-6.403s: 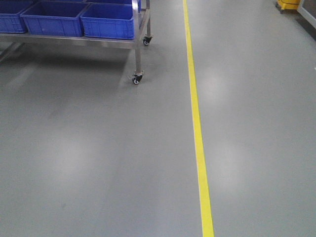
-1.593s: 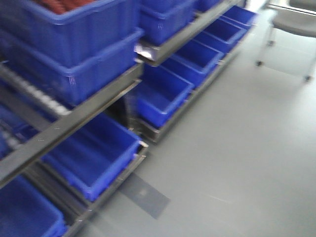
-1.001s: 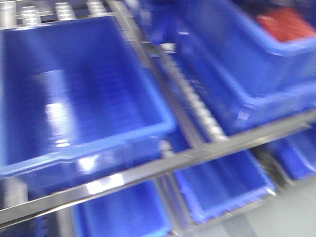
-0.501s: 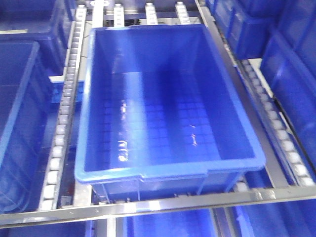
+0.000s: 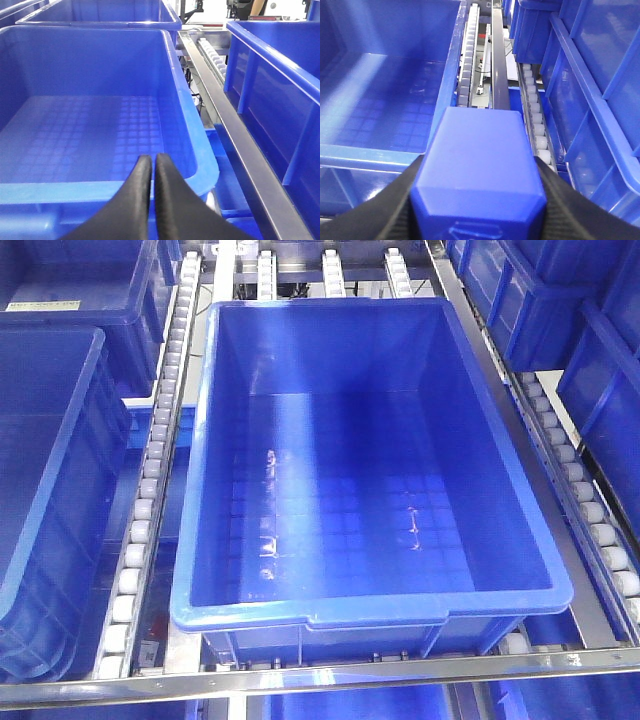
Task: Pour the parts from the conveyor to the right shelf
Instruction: 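Stop in front of the empty blue bin on the shelf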
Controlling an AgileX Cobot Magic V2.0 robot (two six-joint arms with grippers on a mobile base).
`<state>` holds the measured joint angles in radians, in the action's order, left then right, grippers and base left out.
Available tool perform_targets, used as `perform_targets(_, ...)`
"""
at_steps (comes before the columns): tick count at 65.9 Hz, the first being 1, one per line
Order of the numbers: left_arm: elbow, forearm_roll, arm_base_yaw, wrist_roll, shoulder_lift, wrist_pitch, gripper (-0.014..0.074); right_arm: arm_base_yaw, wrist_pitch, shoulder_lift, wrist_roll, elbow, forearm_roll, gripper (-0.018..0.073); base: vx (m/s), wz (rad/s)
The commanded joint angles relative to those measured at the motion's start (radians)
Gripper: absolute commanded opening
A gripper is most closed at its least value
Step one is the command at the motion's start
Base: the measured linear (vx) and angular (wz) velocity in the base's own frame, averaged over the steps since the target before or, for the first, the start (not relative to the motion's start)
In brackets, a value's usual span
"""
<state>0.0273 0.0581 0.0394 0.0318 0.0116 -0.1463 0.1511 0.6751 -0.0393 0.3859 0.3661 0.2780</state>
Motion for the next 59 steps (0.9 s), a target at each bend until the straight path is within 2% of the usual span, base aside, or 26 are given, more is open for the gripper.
perform_targets(1,-0.020,0.009,-0.006,-0.008,0.002,0.076,-0.0006,0.002,-0.074,-0.014,-0.001,0.023,0.007,-0.0005,0.01,-0.01)
perform_targets(59,-0.020,0.009,-0.006,-0.008,0.002,0.076,-0.0006,0.002,-0.074,-0.014,-0.001,0.023,0.007,-0.0005,0.08,0.03)
